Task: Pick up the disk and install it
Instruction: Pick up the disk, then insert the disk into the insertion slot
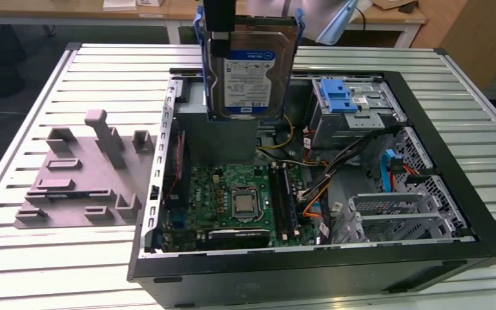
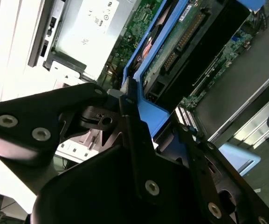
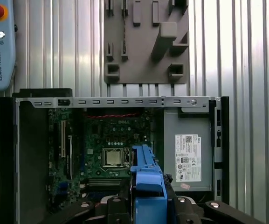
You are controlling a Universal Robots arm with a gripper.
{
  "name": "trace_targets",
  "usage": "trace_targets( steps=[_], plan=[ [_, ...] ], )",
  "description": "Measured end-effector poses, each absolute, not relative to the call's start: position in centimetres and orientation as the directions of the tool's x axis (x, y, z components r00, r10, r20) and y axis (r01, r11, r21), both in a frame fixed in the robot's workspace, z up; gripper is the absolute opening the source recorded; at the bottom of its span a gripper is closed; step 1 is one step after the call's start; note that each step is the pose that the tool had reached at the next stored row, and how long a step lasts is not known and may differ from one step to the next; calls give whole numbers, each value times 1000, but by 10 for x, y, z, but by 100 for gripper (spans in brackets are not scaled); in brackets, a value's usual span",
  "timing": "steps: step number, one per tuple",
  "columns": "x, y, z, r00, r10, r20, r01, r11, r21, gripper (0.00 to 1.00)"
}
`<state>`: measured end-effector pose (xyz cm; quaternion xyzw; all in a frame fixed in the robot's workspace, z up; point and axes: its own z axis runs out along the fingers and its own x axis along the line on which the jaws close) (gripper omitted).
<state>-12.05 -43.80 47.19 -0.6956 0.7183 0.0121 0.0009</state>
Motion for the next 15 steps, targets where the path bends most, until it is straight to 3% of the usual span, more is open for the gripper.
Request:
trace_targets(
  steps=[15],
  plan=[
    [-107, -446, 471, -32, -999, -18, -999, 32, 16, 36]
  ],
)
